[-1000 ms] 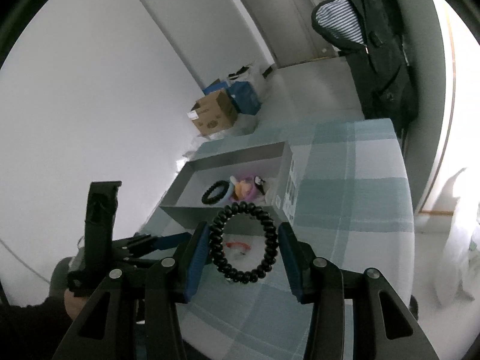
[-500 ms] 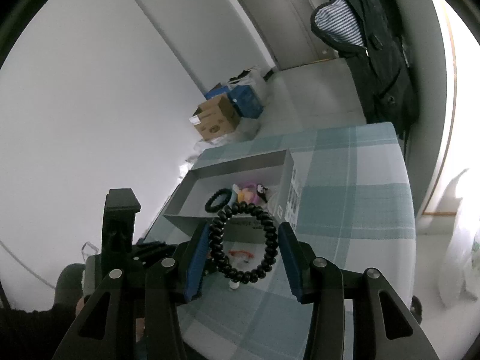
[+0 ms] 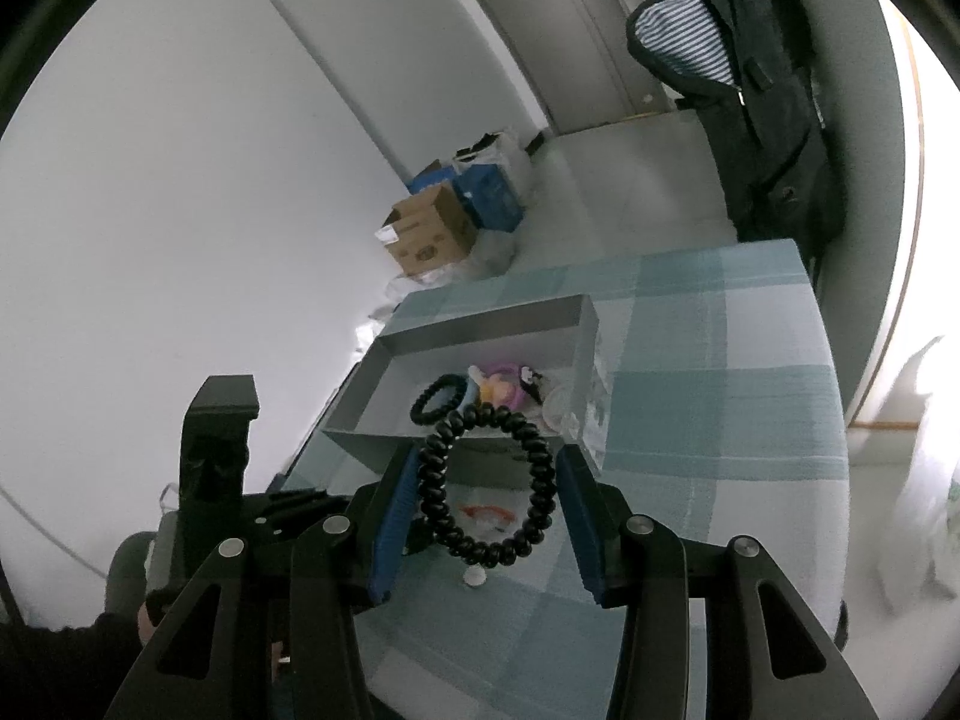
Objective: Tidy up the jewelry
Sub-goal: 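Carry the bead bracelet in the right gripper over the grey box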
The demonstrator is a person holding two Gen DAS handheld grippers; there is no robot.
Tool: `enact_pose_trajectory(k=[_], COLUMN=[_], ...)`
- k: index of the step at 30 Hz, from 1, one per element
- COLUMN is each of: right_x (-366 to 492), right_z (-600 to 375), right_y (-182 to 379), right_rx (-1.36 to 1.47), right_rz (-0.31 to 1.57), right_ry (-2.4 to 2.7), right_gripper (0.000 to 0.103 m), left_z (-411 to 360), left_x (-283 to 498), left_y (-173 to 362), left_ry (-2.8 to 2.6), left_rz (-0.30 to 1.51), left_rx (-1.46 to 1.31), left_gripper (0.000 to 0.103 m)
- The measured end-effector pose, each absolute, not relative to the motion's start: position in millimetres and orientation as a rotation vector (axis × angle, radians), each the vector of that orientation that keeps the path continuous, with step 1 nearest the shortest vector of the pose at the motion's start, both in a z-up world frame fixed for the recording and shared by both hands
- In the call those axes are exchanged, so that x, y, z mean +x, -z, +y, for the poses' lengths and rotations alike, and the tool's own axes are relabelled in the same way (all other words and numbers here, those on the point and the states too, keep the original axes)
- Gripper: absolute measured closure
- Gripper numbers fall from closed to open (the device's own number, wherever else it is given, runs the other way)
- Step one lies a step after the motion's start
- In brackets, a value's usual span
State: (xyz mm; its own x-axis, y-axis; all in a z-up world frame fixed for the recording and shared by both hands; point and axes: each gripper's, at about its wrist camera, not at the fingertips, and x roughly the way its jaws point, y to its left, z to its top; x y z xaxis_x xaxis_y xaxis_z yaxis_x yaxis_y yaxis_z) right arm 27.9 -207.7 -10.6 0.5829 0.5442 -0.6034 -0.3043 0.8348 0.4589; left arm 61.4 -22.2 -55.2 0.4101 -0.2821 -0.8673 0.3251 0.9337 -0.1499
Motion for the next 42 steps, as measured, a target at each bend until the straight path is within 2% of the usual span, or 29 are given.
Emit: enact_pose_trajectory(k=[13,27,42], right_x=[36.8,67.7,104.3], right_z=[-190.0,-176.2,-163.4], right_y=[7.0,-2.8,9.2], right_rx=[0.335,0.379,0.395], right_rz=[0.791,0.767,0.785], right_ry=[-0.544,-0.588,-0.598], right_gripper=[0.058,0.058,0.058], left_z=[-14.0,7.7,18.5], left_x=[57.0,84.9,122.5], left_y=[28.3,2.2,4.2], left_ry=[0.413,0.488,0.467], left_rz=[1.000,0.933,0.899], left_rx=[-0.020,-0.244,-0.280], left_gripper=[0.078,0.078,0.078])
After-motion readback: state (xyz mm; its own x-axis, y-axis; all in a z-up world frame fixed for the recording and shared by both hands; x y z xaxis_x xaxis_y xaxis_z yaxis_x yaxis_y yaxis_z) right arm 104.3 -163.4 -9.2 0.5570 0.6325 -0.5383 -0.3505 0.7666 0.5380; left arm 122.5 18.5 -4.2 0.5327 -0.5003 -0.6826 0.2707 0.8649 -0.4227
